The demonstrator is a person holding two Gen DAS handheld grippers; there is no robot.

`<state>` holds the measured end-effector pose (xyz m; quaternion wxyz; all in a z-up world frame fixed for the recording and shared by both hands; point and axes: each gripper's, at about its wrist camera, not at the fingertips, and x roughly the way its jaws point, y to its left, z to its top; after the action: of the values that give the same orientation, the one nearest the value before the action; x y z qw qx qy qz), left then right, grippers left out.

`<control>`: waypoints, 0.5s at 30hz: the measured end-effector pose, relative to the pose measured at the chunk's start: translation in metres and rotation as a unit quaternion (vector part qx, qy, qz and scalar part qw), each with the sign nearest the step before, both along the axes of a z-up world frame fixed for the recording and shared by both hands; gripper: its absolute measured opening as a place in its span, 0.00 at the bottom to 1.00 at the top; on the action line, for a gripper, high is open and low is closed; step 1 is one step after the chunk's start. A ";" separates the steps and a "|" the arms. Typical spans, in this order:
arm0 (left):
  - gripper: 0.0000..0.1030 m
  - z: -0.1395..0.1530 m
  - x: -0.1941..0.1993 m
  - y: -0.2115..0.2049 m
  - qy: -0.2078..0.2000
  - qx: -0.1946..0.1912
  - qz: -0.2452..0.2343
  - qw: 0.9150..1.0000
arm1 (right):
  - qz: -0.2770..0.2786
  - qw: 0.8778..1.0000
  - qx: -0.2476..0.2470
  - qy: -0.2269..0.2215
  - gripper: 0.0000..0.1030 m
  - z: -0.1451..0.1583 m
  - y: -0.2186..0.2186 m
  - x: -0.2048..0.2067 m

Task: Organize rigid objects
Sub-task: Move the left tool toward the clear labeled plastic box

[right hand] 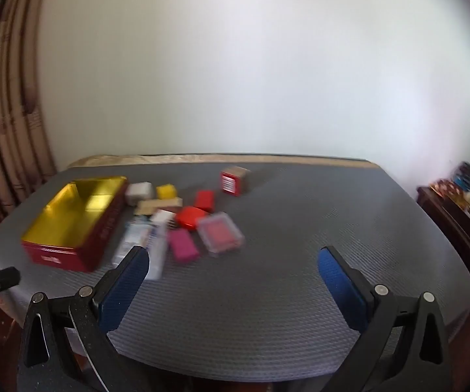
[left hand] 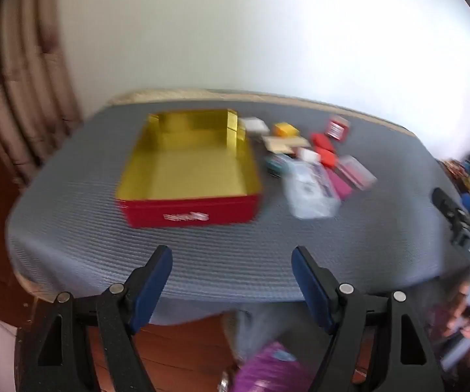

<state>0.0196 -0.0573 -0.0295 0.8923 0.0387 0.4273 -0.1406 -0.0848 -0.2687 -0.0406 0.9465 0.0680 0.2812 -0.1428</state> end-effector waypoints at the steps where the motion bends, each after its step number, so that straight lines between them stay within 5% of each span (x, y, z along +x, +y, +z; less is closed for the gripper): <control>1: 0.75 -0.001 0.003 -0.008 0.008 -0.003 -0.013 1.000 | -0.007 1.000 0.004 0.003 1.00 -0.002 -0.008 -0.001; 6: 0.75 -0.001 0.023 -0.063 0.026 0.017 -0.054 0.998 | -0.033 0.999 0.033 0.017 1.00 -0.014 -0.038 -0.008; 15: 0.75 -0.018 0.088 -0.116 0.122 0.022 -0.074 0.990 | -0.034 0.999 0.036 0.020 1.00 -0.033 -0.059 -0.018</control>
<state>0.1075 -0.1729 -0.0473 0.8197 0.0720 0.5318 -0.2003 -0.1029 -0.3273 -0.0741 0.9322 0.1082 0.3027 -0.1661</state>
